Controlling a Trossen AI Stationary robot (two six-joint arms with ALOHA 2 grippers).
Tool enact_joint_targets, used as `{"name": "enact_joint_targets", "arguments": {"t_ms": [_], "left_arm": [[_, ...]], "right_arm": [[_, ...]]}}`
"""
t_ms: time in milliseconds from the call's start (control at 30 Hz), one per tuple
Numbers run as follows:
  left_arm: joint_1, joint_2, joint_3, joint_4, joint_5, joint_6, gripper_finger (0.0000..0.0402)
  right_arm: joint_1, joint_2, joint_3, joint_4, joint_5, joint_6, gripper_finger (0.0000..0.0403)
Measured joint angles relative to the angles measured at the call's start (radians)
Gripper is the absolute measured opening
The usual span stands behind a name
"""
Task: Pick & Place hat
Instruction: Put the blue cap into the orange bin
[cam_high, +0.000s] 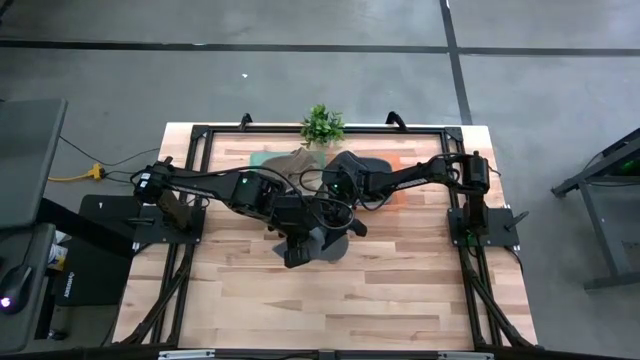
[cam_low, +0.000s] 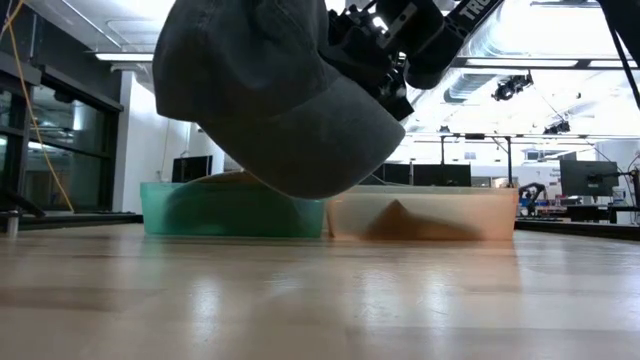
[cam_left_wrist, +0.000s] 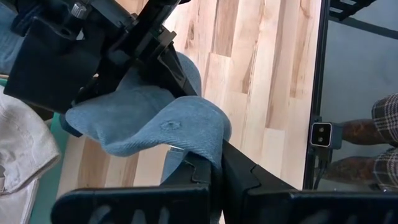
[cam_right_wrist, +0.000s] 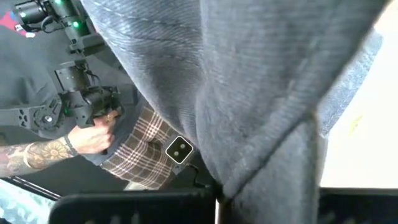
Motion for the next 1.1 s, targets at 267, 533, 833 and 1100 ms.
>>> {"name": "enact_joint_targets", "arguments": {"t_ms": [267,533,833,1100], "left_arm": [[0.0,0.0,0.0,0.0,0.012,0.001,0.0007],[0.001,0.0,0.0,0.001,0.065,-0.009,0.0132],[0.008,0.0,0.0,0.0,0.149,-0.096,0.0307],[0.055,-0.043,0.002,-0.104,0.174,-0.171,0.0343]], "right_arm": [[0.0,0.0,0.0,0.0,0.002,-0.013,0.0007],[0.0,0.0,0.0,0.0,0.036,0.001,0.0007],[0.0,0.0,0.0,0.0,0.052,0.005,0.0006],[0.0,0.0,0.0,-0.001,0.073,0.014,0.0006]]}}
